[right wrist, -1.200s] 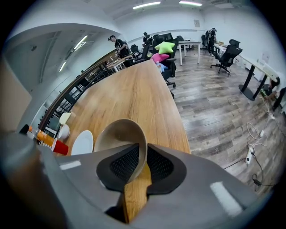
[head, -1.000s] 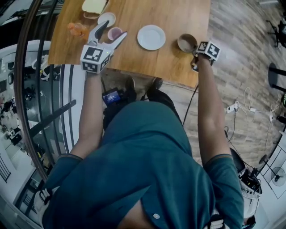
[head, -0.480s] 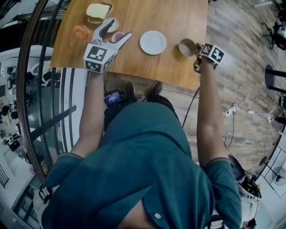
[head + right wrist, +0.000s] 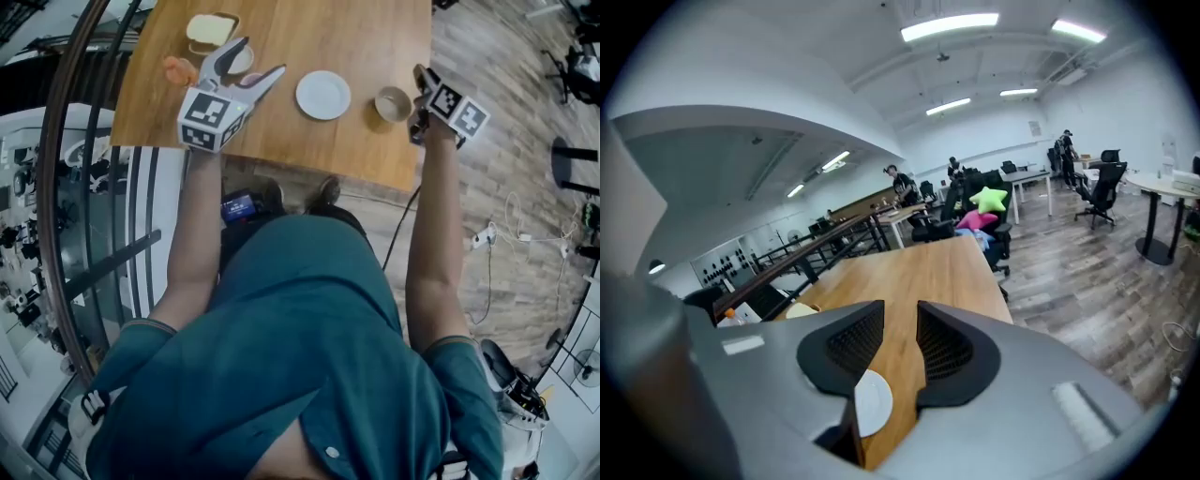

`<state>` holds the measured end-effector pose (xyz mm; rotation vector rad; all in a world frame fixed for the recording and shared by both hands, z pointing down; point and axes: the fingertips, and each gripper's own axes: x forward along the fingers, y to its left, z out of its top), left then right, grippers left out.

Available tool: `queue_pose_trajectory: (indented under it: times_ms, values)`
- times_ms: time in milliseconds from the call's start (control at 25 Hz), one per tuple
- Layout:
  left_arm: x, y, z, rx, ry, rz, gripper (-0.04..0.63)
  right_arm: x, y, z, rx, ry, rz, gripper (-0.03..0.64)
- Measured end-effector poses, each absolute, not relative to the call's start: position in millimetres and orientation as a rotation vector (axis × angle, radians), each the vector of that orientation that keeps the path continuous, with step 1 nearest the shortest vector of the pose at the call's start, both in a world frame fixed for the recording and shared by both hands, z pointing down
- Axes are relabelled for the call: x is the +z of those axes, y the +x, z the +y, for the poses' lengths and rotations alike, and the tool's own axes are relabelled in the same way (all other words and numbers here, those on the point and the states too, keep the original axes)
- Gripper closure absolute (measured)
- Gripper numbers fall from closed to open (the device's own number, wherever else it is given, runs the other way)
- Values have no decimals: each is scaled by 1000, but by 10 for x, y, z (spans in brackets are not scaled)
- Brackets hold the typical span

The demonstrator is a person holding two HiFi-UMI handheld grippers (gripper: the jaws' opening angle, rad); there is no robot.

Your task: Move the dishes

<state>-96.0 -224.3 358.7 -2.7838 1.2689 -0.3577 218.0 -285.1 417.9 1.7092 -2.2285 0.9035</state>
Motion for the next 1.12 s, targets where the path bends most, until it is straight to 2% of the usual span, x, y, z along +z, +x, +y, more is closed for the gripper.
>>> queue_pose_trajectory:
  times_ms: [520,800,1120]
  values:
    - [3139,-980,-2293,-159,-2841,1267,247,2390,975,-2497,276,1399,-2841,525]
    - [3089,-1150,-2258,-45,-2883,1274,247,2294,443,-2168,160,1267,-2861,525]
    - [3030,-1143,-2281,-28,-2883,1262,247,2302,463,-2148,142,1274,-2825,526]
